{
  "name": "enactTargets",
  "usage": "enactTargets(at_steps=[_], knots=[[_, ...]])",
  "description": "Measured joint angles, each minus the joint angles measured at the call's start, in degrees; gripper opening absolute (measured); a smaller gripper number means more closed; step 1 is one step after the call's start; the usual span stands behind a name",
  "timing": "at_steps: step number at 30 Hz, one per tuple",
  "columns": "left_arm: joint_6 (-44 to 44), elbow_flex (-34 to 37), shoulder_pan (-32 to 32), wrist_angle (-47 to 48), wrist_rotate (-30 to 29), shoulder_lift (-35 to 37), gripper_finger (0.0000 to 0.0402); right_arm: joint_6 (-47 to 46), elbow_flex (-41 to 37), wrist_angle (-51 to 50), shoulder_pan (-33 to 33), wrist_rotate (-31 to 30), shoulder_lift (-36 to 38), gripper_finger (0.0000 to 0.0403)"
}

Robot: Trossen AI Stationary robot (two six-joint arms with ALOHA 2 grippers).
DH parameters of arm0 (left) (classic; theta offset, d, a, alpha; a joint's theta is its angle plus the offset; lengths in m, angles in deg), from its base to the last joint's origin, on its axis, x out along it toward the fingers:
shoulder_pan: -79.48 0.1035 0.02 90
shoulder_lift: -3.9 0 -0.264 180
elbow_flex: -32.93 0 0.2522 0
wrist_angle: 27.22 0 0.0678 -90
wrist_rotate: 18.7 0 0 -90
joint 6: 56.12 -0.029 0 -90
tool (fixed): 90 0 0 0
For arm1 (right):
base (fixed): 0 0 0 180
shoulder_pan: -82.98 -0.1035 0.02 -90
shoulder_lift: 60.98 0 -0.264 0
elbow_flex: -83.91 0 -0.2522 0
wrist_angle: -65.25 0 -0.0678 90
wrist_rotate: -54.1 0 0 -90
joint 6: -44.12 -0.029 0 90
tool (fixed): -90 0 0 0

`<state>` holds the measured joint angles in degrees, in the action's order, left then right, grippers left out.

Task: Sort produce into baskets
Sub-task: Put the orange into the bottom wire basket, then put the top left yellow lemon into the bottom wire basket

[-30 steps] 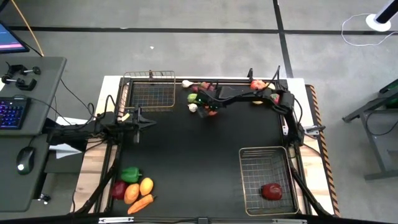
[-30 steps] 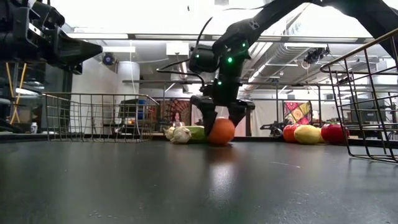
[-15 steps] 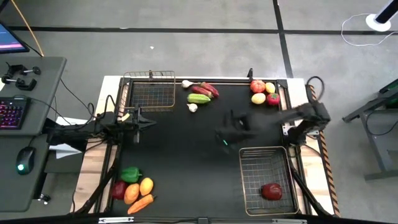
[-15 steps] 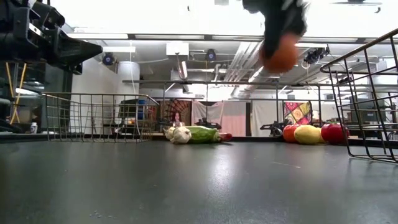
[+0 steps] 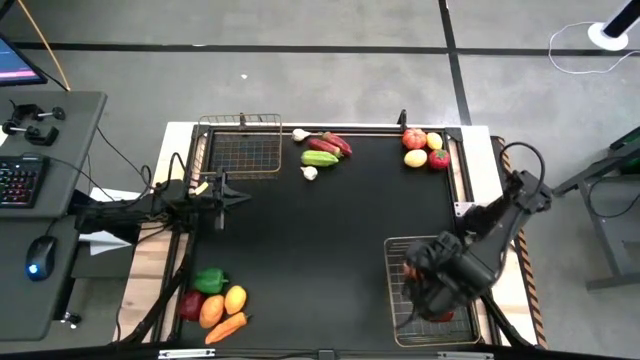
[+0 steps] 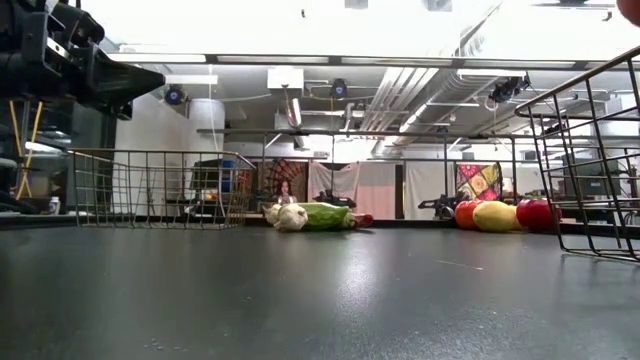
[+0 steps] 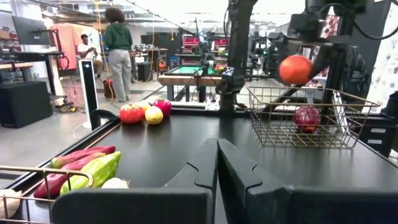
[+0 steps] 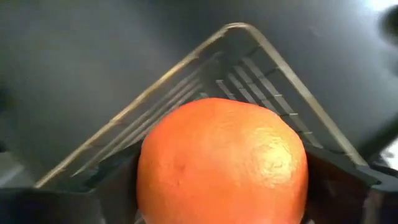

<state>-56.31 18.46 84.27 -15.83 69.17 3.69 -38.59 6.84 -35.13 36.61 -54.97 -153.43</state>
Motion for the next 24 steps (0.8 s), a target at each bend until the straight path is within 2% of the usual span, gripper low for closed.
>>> enactTargets(at_steps=[3,8,13,17,20,24], knots=[[0.0,-0.02,0.01,0.0,0.0,0.02,0.0001,-2.59,0.0,2.09,-2.07,-1.88,-0.91,0.0387],[0.0,0.0,-0.01,0.0,0.0,0.01,0.0001,-1.2,0.0,5.16,-3.56,-0.79,-1.68,0.0373],[0.0,0.0,0.01,0.0,0.0,0.0,0.0001,-2.86,0.0,2.22,-2.36,0.5,-1.68,0.037],[0.0,0.0,0.01,-0.01,0.0,0.01,0.0001,-11.28,-0.09,-3.93,1.98,-4.08,-1.61,0.037],[0.0,0.0,-0.01,-0.02,0.0,0.01,0.0001,-7.45,-0.75,-3.06,7.14,-9.74,-0.93,0.037],[0.0,0.0,-0.01,0.01,-0.01,-0.01,0.0001,1.83,-2.74,-3.29,18.51,-10.17,-0.77,0.0371]])
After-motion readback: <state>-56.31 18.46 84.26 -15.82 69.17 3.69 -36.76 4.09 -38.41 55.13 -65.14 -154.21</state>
